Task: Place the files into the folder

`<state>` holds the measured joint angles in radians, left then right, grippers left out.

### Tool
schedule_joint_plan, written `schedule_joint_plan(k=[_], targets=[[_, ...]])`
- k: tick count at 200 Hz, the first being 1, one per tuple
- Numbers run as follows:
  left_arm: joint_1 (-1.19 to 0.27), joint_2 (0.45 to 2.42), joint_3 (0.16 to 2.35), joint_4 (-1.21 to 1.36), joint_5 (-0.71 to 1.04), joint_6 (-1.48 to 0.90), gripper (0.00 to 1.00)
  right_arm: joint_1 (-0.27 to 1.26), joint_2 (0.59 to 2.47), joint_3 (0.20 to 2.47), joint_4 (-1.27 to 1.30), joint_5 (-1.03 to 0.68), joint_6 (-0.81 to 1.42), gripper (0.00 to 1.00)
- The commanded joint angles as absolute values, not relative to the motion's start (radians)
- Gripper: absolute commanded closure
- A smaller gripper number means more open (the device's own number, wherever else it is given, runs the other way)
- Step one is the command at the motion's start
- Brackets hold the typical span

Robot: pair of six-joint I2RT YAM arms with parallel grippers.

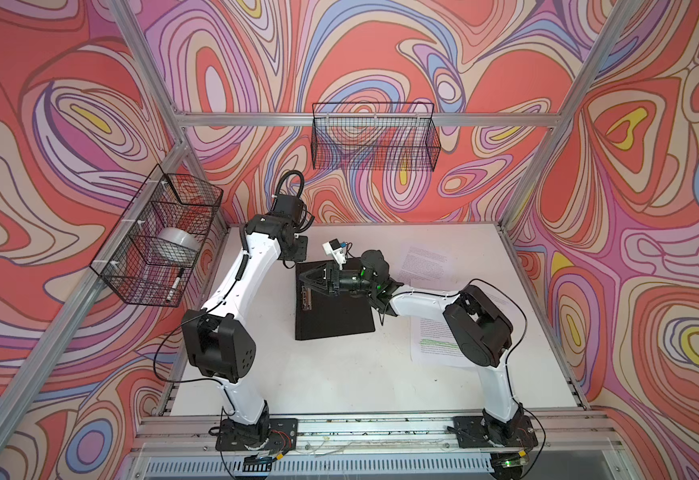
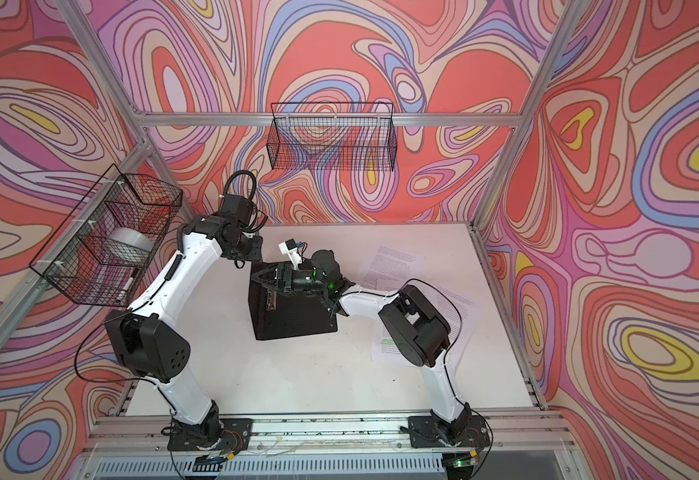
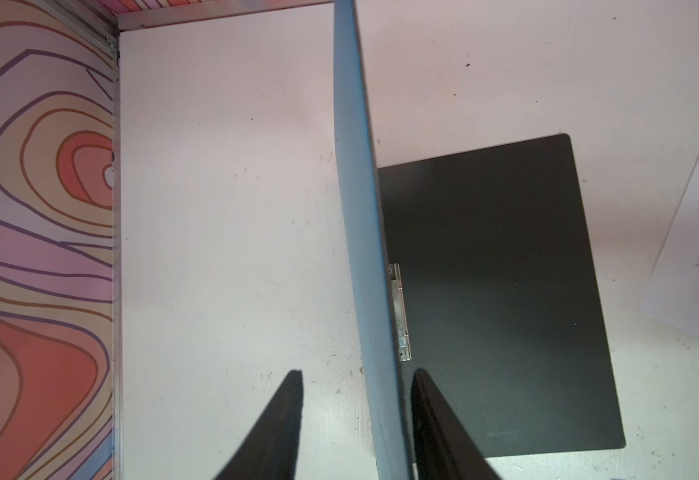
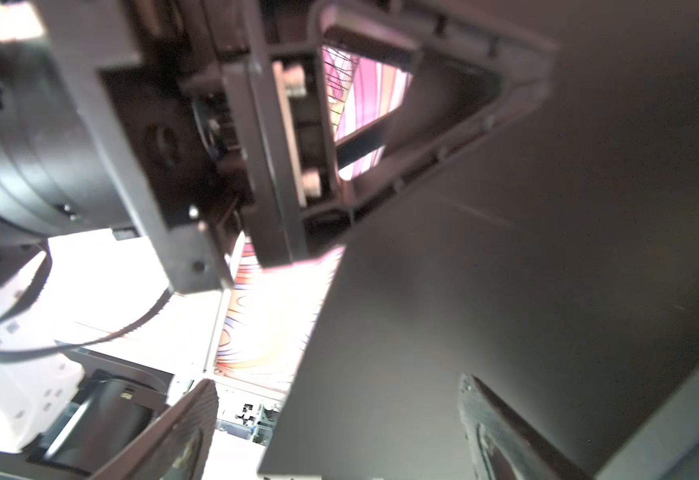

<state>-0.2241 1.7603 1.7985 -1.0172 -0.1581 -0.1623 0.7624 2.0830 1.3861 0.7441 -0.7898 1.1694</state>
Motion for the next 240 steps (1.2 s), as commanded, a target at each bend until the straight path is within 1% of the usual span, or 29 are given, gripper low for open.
schedule_joint_plan(k=[1, 17, 28, 49, 84, 135, 179, 240], targets=[[-0.197, 1.718, 1.765, -1.022, -0.161, -0.186, 0.73, 0.764, 2.012, 1.362, 0.609, -0.758, 1.054, 0.07], [-0.178, 1.704, 1.751, -1.022, -0.144, -0.191, 0.79, 0.759, 1.979, 1.365, 0.441, -0.7, 0.96, 0.08], [-0.161, 1.691, 1.74, -1.02, -0.135, -0.196, 0.86, 0.751, 1.966, 1.376, 0.327, -0.663, 0.904, 0.08], [-0.124, 1.673, 1.729, -1.019, -0.084, -0.207, 1.0, 0.738, 1.943, 1.362, 0.213, -0.611, 0.836, 0.09], [-0.066, 1.639, 1.681, -0.996, 0.031, -0.225, 1.0, 0.722, 1.918, 1.359, -0.002, -0.48, 0.707, 0.11], [-0.007, 1.587, 1.617, -0.961, 0.176, -0.264, 1.0, 0.715, 1.922, 1.345, -0.138, -0.377, 0.63, 0.12], [-0.002, 1.567, 1.564, -0.91, 0.279, -0.268, 1.0, 0.707, 1.909, 1.304, -0.157, -0.341, 0.621, 0.14], [-0.001, 1.566, 1.533, -0.87, 0.32, -0.274, 1.0, 0.684, 1.858, 1.256, -0.174, -0.321, 0.607, 0.14]])
